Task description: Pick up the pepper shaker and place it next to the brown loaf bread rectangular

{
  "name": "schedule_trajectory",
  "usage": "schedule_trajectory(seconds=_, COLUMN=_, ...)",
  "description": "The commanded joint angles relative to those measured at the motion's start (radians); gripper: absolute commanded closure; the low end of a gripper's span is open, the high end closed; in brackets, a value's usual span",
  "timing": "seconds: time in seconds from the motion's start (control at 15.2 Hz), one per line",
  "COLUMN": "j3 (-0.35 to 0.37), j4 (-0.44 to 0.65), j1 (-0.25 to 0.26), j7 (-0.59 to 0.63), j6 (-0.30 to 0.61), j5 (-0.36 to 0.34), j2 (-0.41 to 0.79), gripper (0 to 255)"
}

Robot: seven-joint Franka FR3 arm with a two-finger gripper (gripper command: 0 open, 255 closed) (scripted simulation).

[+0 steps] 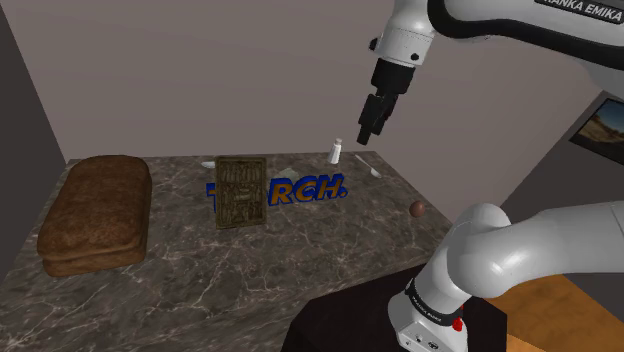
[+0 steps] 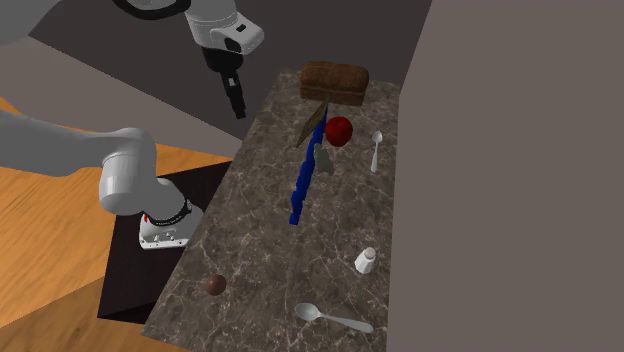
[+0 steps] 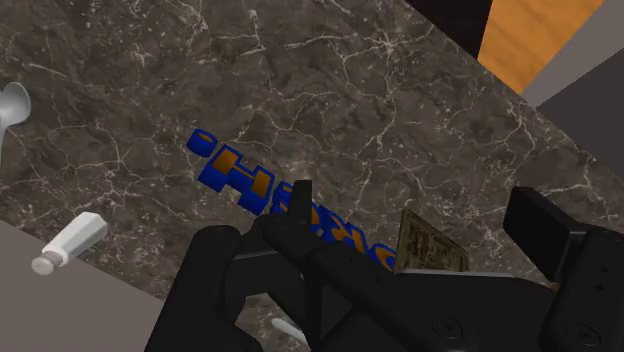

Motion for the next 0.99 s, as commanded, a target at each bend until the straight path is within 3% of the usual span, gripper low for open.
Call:
schedule_trajectory(seconds=0.0, j3=0.000, j4=0.000, j1=0.000, j7=0.000, j6=0.000, j5=0.000, j2=0.000, gripper=0)
schedule_trajectory(seconds=0.92, j3=-0.184, j4=-0.033, j1=-0.082, j7=-0.229, j6=0.330, j5=-0.149, j2=0.274, gripper=0)
